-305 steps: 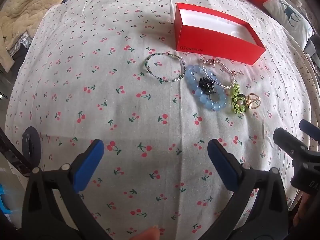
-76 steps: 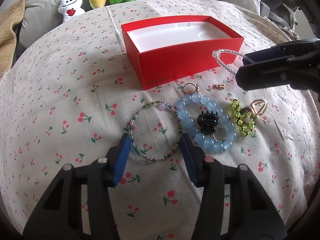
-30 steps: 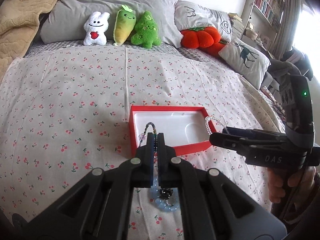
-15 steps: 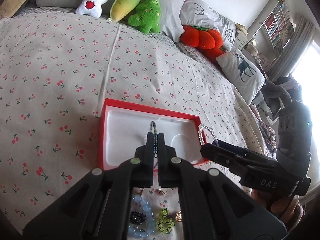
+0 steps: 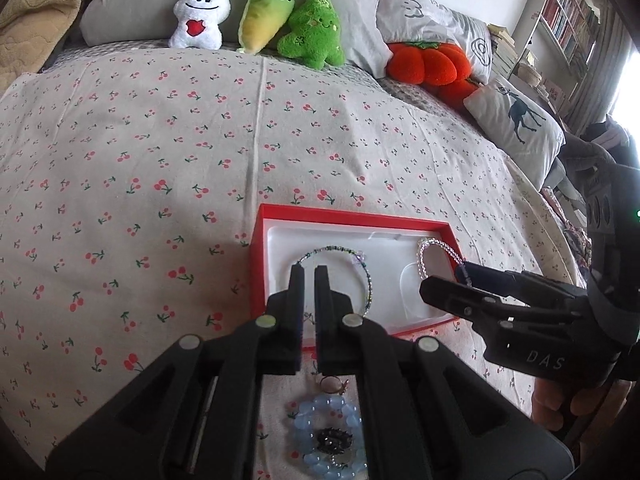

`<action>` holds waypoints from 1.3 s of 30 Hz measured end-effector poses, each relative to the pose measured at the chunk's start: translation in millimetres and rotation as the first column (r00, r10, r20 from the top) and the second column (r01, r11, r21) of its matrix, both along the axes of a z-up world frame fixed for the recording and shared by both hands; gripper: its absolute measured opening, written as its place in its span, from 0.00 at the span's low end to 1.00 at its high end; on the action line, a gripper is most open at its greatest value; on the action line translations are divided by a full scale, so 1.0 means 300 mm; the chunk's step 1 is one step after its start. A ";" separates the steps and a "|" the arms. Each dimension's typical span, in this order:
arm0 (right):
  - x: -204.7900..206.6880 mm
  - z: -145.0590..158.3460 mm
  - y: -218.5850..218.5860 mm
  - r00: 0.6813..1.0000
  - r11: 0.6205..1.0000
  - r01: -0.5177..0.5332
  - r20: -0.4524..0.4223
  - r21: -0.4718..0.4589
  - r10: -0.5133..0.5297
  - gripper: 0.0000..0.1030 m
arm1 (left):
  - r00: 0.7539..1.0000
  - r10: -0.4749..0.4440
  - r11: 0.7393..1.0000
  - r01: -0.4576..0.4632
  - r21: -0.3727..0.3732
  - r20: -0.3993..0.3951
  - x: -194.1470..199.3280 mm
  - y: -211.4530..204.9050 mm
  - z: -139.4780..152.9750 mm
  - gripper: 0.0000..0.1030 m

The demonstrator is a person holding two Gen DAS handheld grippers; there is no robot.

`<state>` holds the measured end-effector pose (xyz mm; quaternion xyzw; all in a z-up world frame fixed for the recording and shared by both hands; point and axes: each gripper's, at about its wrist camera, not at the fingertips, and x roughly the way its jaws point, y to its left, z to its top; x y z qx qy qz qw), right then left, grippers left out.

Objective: Organize jewelry
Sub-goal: 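Carry both bracelets into the red box and open both tools while releasing them, then withdraw both tools from the red box back over the jewelry pile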

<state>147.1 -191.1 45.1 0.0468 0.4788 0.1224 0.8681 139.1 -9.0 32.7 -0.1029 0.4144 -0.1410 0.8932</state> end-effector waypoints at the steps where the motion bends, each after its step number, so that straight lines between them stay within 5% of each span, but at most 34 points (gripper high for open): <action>1: 0.001 0.001 0.000 1.000 1.000 0.000 0.003 -0.004 0.000 0.57 | 1.000 -0.004 1.000 0.004 0.003 0.002 -0.002 0.001 0.005 0.04; 8: -0.001 0.010 -0.007 1.000 1.000 0.004 0.017 -0.011 -0.004 0.57 | 1.000 -0.017 0.999 0.016 0.036 0.018 -0.044 0.014 0.039 0.12; 16: -0.012 0.031 -0.004 0.999 1.000 0.014 0.030 0.000 -0.014 0.67 | 1.000 0.005 0.994 -0.008 0.105 0.027 -0.114 0.075 0.055 0.59; 22: -0.056 0.074 0.001 0.998 1.000 0.017 0.052 0.000 -0.017 0.73 | 0.999 0.031 0.989 -0.033 0.142 0.013 -0.175 0.106 0.065 0.80; 30: -0.163 0.091 0.041 0.998 0.999 -0.011 0.067 -0.043 0.013 0.78 | 0.996 0.056 0.979 -0.042 0.198 -0.066 -0.248 0.107 0.037 0.96; 39: -0.292 0.070 0.076 0.995 0.990 -0.054 0.072 -0.131 0.064 0.81 | 0.988 0.105 0.965 -0.074 0.253 -0.109 -0.323 0.121 -0.005 0.99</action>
